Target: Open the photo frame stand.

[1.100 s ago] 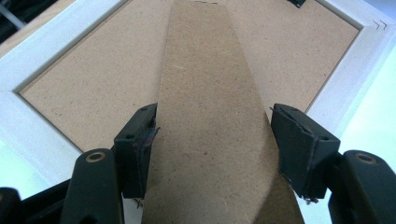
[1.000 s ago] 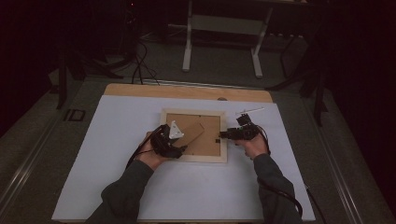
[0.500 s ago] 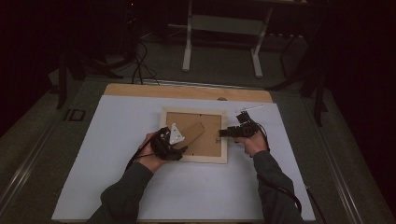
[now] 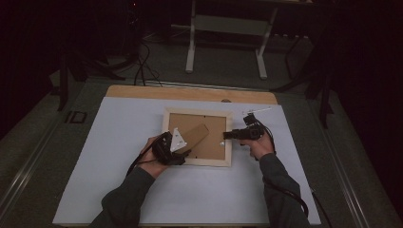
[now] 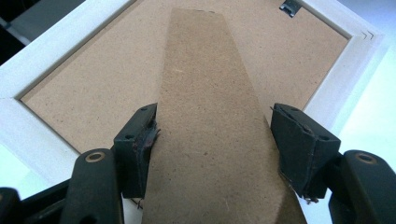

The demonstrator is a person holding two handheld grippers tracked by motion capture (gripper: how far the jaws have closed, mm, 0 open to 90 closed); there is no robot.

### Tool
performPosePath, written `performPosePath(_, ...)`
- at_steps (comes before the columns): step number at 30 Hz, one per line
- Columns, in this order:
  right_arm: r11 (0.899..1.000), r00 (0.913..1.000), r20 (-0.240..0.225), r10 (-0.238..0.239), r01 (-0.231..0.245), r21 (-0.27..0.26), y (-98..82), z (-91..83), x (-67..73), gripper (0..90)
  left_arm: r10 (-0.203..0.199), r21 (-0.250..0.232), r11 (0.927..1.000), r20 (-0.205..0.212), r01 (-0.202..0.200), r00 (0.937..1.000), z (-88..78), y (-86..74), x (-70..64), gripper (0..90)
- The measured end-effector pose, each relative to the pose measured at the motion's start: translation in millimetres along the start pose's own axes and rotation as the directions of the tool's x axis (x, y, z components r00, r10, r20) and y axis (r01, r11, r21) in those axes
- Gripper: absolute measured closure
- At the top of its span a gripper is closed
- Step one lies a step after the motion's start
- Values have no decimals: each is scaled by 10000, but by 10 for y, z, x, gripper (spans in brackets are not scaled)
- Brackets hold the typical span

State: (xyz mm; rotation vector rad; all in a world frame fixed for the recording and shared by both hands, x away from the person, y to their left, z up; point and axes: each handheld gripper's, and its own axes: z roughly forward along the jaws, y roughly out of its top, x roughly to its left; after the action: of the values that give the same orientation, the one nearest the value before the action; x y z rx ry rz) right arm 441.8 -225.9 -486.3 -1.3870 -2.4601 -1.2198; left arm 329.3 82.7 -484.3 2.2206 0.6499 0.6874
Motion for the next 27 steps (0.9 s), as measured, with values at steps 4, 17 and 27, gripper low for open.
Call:
performPosePath(4,9999,10000,-7,99,-99,-91,-18,-19,7,557,-29,-29,10000,51,29,10000,7,-10,4,365)
performPosePath(17,9993,9999,94,105,-101,-374,-55,-43,42,565,-1730,196,9849,1579,1720,9722,45,-18,176,325)
performPosePath(27,9991,9998,190,-41,49,-418,-59,-59,70,564,-3674,1125,9300,3150,3499,8751,119,-56,350,343)
